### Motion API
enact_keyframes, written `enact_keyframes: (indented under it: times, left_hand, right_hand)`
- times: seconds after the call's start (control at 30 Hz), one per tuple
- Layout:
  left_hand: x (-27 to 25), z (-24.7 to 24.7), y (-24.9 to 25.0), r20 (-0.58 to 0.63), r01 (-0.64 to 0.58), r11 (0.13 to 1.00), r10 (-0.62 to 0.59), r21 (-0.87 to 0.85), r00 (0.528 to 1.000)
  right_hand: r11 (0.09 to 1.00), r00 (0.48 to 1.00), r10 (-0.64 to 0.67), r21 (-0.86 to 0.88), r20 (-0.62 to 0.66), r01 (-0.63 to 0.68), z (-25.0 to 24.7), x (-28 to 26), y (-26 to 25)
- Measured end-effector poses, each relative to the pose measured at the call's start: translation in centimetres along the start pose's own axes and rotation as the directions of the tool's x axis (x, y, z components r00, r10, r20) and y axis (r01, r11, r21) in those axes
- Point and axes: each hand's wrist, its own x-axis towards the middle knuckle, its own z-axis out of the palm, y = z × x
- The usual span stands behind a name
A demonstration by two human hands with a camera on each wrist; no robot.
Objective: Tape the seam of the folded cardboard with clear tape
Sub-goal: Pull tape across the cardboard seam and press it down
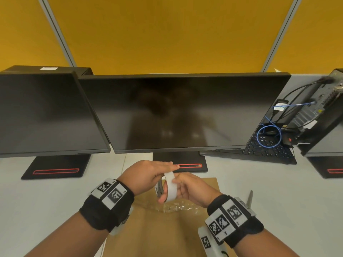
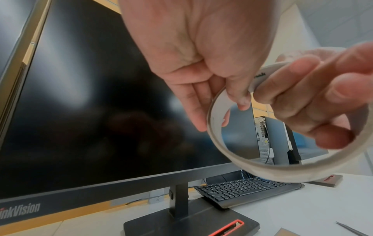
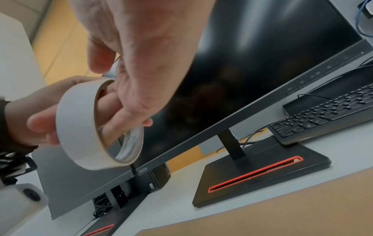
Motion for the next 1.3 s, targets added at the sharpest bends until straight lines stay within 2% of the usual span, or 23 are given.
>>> enact_keyframes:
  times: [0.13, 0.37, 0.67, 0.87, 0.97, 1.07, 1.2, 1.3]
  left_hand:
    - [0.1, -0.1, 0.3, 0.001, -0.004, 1.0, 0.004, 0.025, 1.0]
    - [0.1, 0.6, 0.1, -0.019, 0.013, 1.0, -0.012, 0.014, 1.0]
    - [0.1, 0.6, 0.0, -0.01, 0.015, 1.0, -0.014, 0.024, 1.0]
    - [0.2, 1.0, -0.5, -0.042, 0.054, 0.998, -0.055, -0.029, 0.998]
    - [0.3, 1.0, -0.6, -0.073, 0.083, 0.994, -0.089, -0.071, 0.993]
    - [0.1, 0.8, -1.1, -0.116, 0.179, 0.972, -0.197, -0.152, 0.973]
    - [-0.1, 0.7, -1.4, -0.101, 0.221, 0.961, -0.239, -0.166, 0.966]
    - [-0.2, 0.7, -1.4, -0.087, 0.228, 0.958, -0.245, -0.176, 0.966]
  right_hand:
    - [0.999, 0.998, 0.034, 0.037, -0.051, -0.032, -0.3, 0.3, 0.3]
    - [0.996, 0.999, 0.046, 0.077, -0.015, -0.045, -0.3, -0.3, -0.1]
    - [0.999, 0.998, 0.033, 0.018, -0.045, -0.032, -0.2, 0.1, -0.1]
    - [0.994, 0.997, -0.067, -0.091, -0.046, 0.063, 0.6, -0.2, -1.0]
    - [0.996, 0.99, -0.087, -0.043, -0.107, 0.083, 0.4, -0.1, -0.7]
    - [0.961, 0.953, -0.199, -0.233, -0.227, 0.145, -0.6, -0.5, -0.6]
    - [0.89, 0.916, -0.322, -0.406, -0.239, 0.207, -0.8, -0.8, -0.7]
    - [0.845, 0.901, -0.353, -0.5, -0.252, 0.191, -0.6, -0.8, -0.9]
